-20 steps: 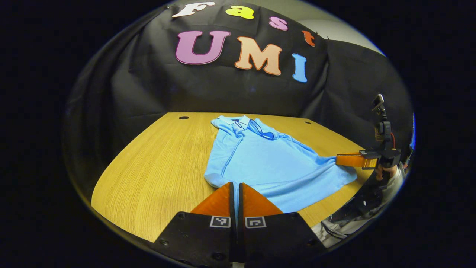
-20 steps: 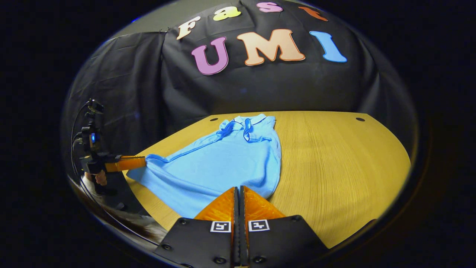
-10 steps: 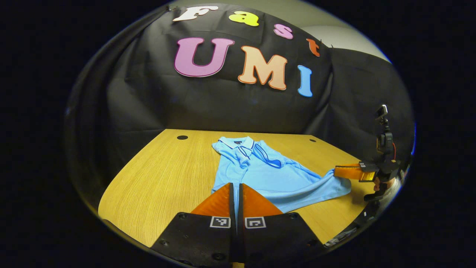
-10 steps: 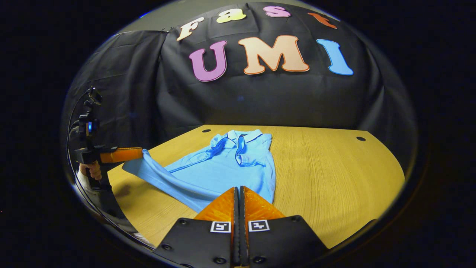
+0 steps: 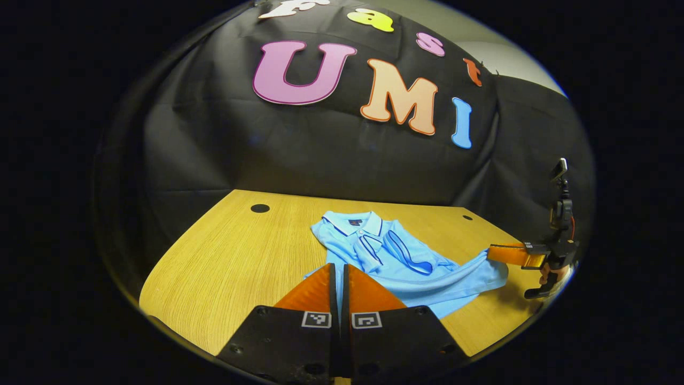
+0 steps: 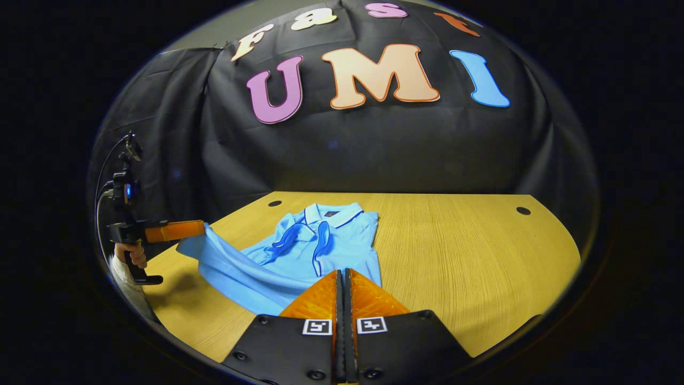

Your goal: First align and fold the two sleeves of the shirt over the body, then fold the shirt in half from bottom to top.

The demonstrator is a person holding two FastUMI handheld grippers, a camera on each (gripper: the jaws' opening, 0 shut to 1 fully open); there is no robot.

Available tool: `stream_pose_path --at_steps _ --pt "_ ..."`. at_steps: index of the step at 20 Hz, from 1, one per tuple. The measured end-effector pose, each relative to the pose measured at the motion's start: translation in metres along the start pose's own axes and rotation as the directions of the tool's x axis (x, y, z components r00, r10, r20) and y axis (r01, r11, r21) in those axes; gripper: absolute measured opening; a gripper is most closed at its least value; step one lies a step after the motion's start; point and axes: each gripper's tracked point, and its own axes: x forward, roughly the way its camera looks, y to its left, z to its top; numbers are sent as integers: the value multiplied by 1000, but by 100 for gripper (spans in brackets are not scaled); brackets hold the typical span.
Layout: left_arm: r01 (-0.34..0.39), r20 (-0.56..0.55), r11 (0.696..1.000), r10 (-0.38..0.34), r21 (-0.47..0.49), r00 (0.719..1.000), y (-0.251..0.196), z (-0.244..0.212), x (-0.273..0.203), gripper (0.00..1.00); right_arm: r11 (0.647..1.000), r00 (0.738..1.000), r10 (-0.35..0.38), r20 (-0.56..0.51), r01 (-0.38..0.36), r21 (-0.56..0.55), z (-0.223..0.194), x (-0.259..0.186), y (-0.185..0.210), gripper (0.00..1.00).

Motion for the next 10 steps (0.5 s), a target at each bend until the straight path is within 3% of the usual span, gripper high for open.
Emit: stream_pose_path --at_steps 10 --pt "-87 -1 996 87 -15 996 30 34 82 0 996 996 -90 -22 90 26 53 80 -26 3"
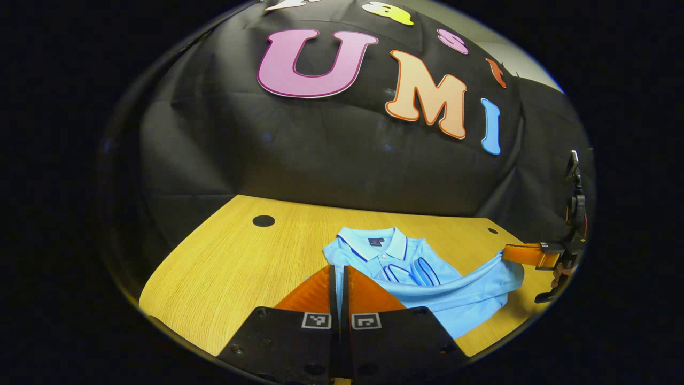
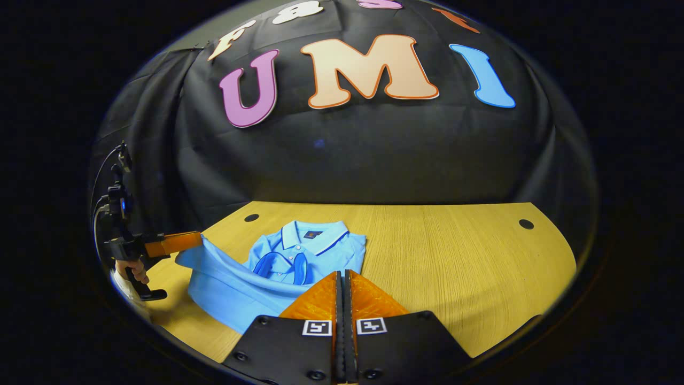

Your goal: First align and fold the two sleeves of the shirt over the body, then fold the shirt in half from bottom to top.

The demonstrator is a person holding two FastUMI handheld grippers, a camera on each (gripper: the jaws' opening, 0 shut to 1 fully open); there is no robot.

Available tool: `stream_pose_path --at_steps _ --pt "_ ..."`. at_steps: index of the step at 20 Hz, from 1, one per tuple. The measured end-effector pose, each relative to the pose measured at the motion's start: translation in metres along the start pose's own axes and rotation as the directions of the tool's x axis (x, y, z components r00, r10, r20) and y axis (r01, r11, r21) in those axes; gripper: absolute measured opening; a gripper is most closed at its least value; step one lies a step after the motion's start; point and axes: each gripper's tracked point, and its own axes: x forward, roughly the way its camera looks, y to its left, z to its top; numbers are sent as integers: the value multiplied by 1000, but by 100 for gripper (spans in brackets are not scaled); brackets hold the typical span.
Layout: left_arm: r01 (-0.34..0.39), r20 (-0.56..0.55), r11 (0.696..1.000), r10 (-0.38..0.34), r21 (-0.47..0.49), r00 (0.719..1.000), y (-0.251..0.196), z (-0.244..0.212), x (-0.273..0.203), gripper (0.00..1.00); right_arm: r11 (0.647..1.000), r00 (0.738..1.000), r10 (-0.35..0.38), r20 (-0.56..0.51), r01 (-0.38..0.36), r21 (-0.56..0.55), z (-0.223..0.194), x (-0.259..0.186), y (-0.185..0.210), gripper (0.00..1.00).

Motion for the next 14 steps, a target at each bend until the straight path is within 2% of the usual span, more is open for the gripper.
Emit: stream_pose_path --at_steps 2,6,12,14 --pt "-23 3 1000 23 6 1000 5 6 18 0 999 1000 -30 -5 30 17 8 20 -9 0" --pt "-64 -21 998 64 7 998 14 2 57 0 994 996 -86 -5 86 62 18 55 -32 3" --pt "-116 -68 992 119 43 991 29 -23 85 0 993 995 -77 -56 82 85 -8 76 -34 2" --pt "-131 -66 990 135 54 989 33 -22 82 5 993 996 -75 -49 79 87 -7 78 -33 3"
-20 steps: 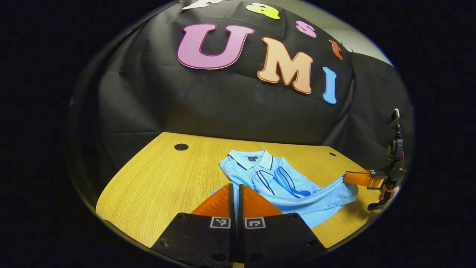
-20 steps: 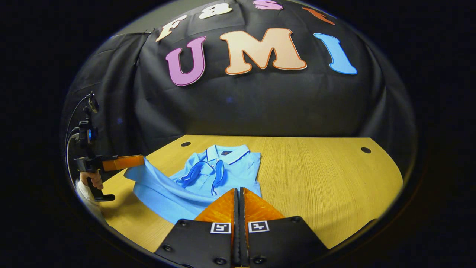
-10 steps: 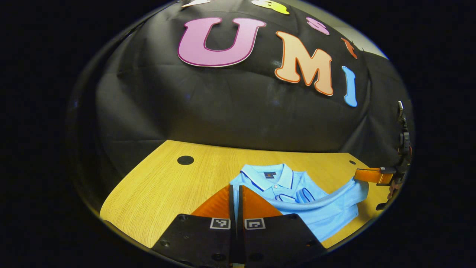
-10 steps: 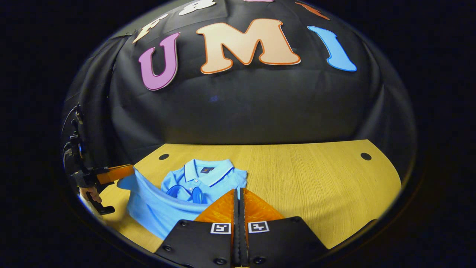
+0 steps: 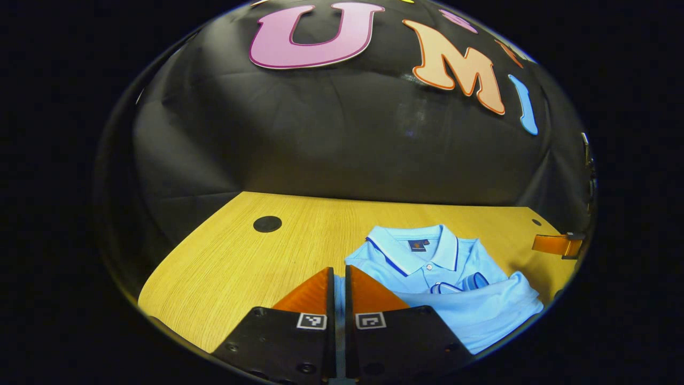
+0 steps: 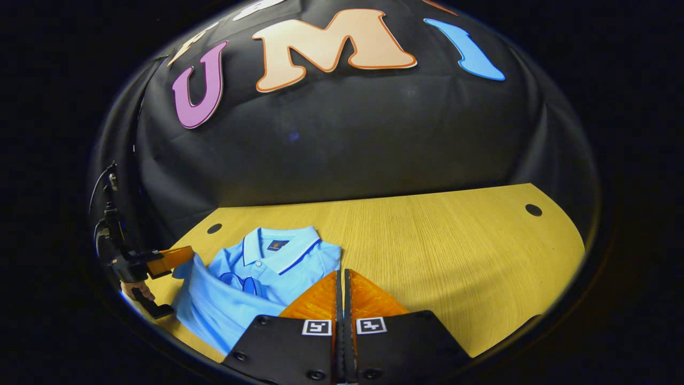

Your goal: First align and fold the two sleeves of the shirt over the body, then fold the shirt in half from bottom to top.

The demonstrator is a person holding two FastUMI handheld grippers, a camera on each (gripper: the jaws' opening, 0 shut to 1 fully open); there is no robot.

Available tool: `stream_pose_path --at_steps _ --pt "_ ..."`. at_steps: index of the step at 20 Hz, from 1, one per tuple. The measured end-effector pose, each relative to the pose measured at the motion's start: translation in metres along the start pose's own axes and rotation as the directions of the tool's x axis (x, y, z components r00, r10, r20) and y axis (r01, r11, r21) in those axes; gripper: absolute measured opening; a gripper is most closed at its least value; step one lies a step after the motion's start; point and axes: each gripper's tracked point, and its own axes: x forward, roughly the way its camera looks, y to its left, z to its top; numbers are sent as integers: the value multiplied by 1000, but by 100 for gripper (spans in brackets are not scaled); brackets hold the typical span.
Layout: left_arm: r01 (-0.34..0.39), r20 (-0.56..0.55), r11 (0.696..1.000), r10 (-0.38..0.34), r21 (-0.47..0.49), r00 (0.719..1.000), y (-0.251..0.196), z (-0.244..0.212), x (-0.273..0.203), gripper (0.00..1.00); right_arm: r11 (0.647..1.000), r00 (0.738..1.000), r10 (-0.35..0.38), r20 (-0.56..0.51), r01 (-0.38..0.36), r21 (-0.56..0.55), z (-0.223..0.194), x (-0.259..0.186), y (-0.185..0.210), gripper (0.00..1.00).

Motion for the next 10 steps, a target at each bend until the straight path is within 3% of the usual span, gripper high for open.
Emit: stream_pose_path --at_steps 2,5,7,8,10 --pt "-36 -6 999 36 24 999 9 1 -4 17 1000 1000 7 5 -7 -3 -1 0 4 3" --pt "-64 16 998 64 21 998 17 14 -24 87 999 999 31 10 -30 -20 -2 -8 15 4" --pt "-66 57 998 65 10 996 19 25 -42 92 997 998 61 19 -60 -56 -3 -20 24 5" --pt "-63 75 998 62 11 995 19 28 -53 92 995 997 74 19 -73 -67 -6 -26 30 12" --pt "-50 109 999 48 19 993 16 34 -77 92 991 992 120 29 -118 -69 -7 -42 45 44"
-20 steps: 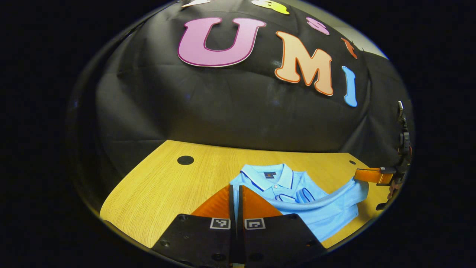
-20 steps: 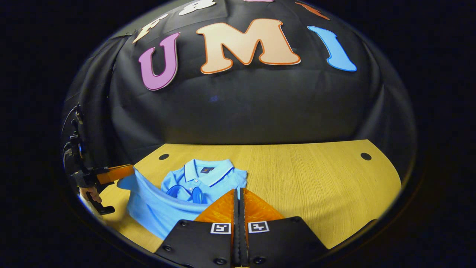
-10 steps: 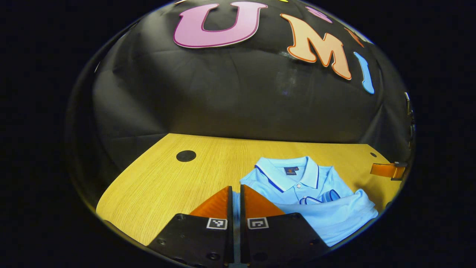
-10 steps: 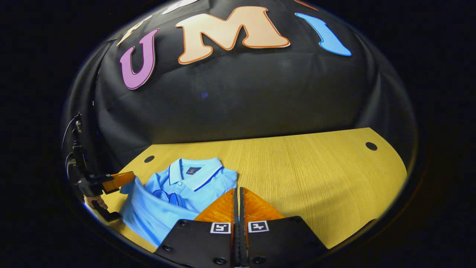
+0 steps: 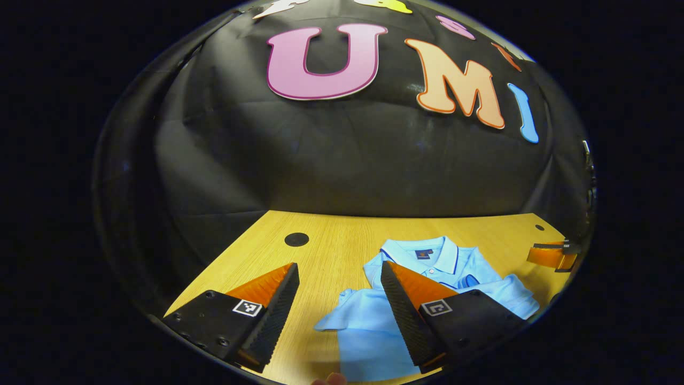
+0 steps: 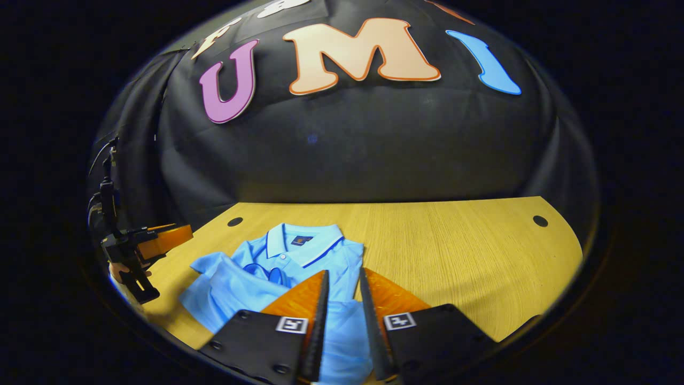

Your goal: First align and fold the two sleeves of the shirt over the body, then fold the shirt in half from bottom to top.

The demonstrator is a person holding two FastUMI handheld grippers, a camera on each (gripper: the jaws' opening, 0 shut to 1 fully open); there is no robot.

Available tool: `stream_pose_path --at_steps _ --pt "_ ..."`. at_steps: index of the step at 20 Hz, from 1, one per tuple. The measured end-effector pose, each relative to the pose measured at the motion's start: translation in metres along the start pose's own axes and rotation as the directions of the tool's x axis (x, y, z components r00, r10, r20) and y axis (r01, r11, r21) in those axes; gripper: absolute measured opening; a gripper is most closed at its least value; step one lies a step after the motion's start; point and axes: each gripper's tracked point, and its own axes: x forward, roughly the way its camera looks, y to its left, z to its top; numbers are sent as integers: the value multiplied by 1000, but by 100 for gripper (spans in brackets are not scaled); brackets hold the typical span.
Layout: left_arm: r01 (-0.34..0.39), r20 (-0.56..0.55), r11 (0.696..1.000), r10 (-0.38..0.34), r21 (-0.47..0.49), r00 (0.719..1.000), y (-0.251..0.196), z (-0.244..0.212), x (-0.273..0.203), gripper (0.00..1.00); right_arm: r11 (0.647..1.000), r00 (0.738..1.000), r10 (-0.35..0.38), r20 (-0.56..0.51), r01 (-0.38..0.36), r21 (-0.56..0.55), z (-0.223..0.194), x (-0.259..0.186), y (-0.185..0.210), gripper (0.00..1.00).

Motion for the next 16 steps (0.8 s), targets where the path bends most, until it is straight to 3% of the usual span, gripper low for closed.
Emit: stream_pose_path --at_steps 3,5,11,16 --pt "17 49 1000 -18 21 999 -5 8 -31 92 999 998 48 49 -48 1 4 -24 18 89" --pt "42 60 999 -43 24 997 -13 6 -51 92 997 993 71 93 -70 -12 7 -43 26 97" --pt "104 103 995 -104 9 989 -40 -8 -100 91 993 965 112 235 -114 -5 9 -106 44 97" --pt "161 119 986 -164 28 979 -66 -26 -126 90 995 943 102 318 -92 -44 -1 -138 39 97"
